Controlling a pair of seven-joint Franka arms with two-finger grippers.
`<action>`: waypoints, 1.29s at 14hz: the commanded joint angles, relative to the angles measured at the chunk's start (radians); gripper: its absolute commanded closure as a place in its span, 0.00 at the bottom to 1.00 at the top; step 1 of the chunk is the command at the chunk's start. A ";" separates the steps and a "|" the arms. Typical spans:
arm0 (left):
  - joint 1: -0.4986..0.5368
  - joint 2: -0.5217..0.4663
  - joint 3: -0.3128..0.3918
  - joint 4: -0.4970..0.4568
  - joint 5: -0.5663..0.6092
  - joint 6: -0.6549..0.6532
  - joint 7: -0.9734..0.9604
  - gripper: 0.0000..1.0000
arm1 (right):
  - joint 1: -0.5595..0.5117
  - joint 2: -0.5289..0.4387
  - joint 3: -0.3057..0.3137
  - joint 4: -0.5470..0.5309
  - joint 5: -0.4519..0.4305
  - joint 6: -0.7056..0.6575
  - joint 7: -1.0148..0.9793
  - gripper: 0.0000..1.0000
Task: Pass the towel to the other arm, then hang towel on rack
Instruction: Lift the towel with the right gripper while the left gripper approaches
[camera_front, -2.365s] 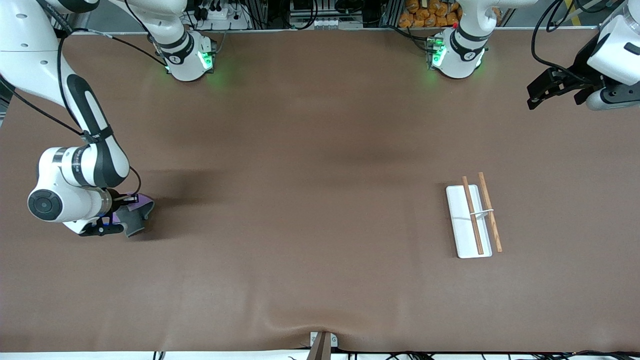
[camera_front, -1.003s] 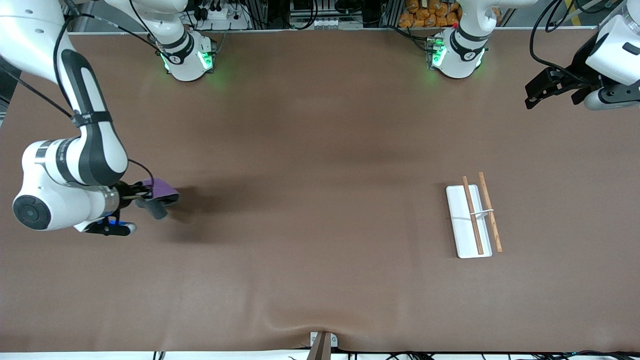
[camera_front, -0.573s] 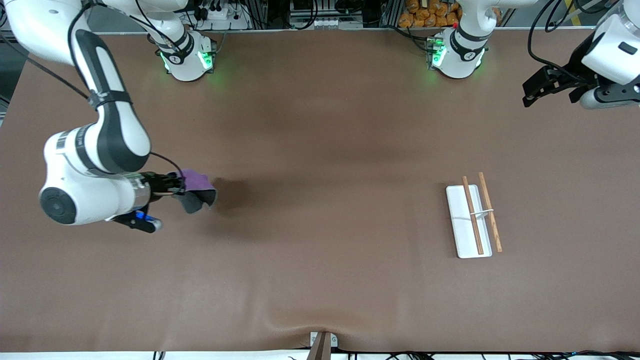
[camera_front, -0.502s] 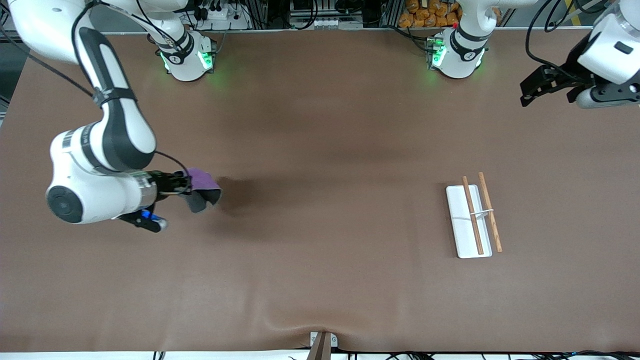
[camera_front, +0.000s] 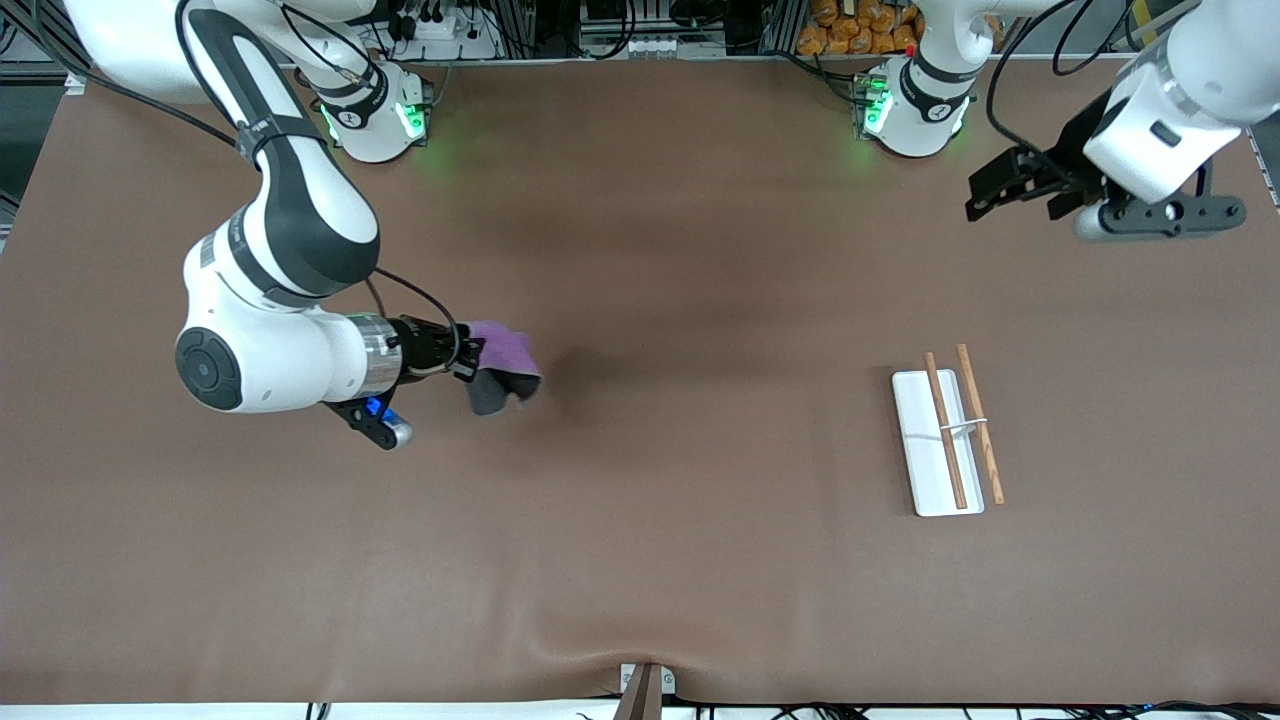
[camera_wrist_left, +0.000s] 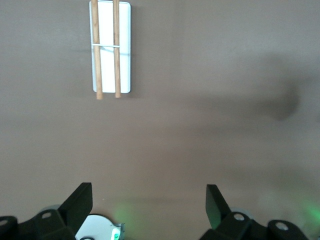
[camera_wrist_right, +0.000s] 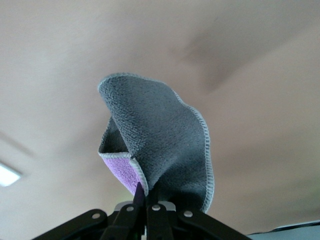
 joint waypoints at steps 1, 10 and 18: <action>-0.003 0.051 0.001 0.011 -0.072 0.054 -0.052 0.00 | 0.049 0.009 0.005 0.033 0.039 0.060 0.127 1.00; -0.068 0.241 -0.007 0.077 -0.259 0.267 -0.236 0.00 | 0.225 0.012 0.010 0.095 0.145 0.297 0.359 1.00; -0.097 0.376 -0.007 0.083 -0.517 0.417 -0.321 0.10 | 0.375 0.016 0.007 0.165 0.138 0.438 0.460 1.00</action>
